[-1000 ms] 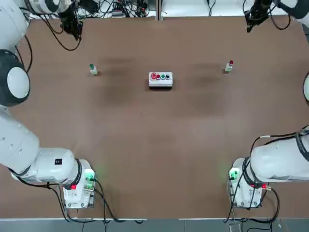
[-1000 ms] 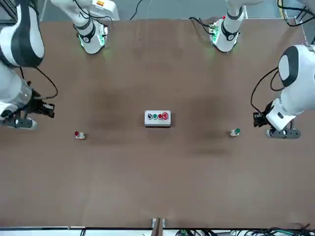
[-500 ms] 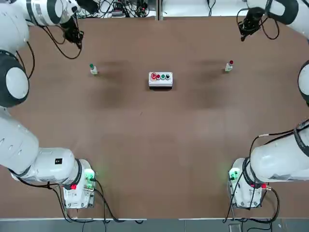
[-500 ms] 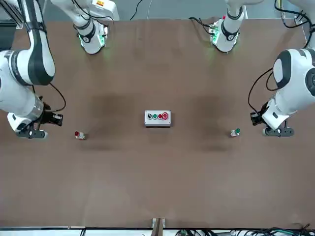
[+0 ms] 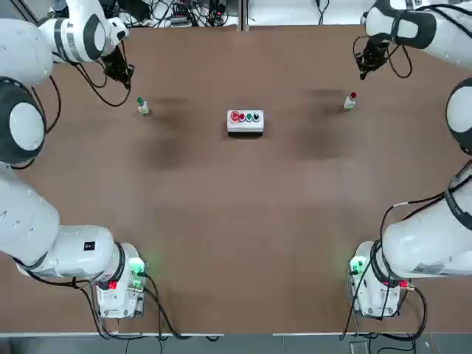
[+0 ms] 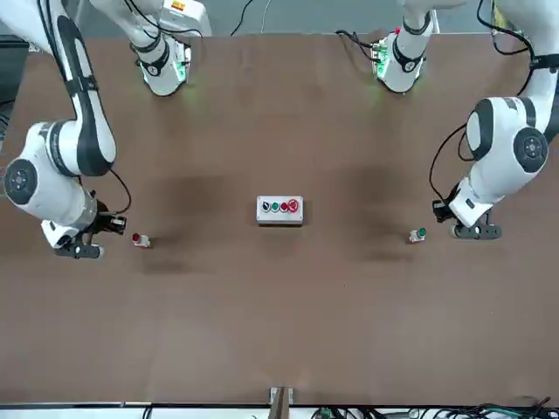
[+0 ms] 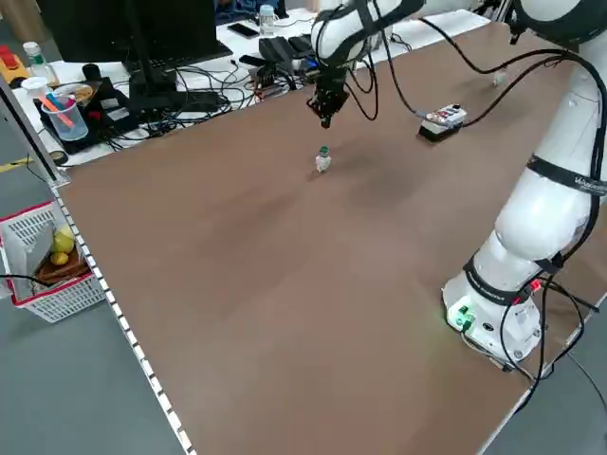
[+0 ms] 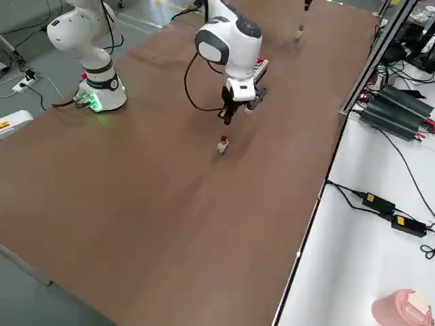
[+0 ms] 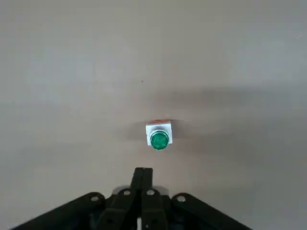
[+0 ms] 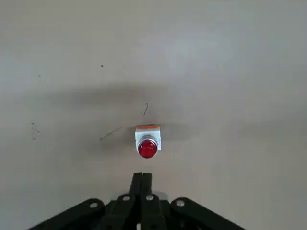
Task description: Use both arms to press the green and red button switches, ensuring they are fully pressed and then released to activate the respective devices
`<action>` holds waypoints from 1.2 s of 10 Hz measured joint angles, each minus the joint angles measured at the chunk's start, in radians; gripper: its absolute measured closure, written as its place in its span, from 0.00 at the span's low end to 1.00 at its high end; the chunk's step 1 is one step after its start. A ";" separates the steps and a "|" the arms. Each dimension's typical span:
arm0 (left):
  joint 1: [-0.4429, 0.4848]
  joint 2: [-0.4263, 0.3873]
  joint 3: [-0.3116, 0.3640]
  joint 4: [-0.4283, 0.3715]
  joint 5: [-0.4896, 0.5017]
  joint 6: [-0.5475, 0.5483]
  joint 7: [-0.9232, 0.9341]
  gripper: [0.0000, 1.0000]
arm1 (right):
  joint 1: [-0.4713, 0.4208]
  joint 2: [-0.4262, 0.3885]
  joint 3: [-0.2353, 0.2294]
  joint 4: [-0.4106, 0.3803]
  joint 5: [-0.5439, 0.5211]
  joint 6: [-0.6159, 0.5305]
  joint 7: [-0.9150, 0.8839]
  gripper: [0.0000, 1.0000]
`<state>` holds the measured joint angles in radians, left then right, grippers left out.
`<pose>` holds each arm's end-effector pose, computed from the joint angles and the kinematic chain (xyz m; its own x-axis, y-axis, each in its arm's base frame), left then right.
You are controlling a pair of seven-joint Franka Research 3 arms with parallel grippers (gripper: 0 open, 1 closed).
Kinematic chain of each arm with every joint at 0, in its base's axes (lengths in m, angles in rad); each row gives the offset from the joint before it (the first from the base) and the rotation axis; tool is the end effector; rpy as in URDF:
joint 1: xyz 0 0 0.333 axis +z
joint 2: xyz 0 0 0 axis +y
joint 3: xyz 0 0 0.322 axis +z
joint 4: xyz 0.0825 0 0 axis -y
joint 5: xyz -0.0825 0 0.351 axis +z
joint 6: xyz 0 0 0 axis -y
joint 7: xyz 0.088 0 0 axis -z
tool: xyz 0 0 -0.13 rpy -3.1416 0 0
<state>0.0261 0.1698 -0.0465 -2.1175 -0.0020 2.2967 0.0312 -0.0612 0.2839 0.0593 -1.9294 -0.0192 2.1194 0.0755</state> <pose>0.5437 -0.0108 0.3391 0.9987 -0.0495 0.0099 -0.0496 -0.9987 0.0091 0.5753 -0.0038 0.3373 0.9933 -0.0681 -0.0930 -0.0679 -0.9977 0.0058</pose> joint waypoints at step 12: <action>-0.006 0.118 -0.016 -0.032 0.000 0.196 0.000 0.99 | 0.000 0.083 0.001 -0.050 -0.011 0.131 -0.002 0.99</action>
<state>0.0199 0.2874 -0.0629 -2.1491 -0.0020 2.4927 0.0312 -0.0610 0.3665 0.0601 -1.9798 -0.0301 2.2509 0.0732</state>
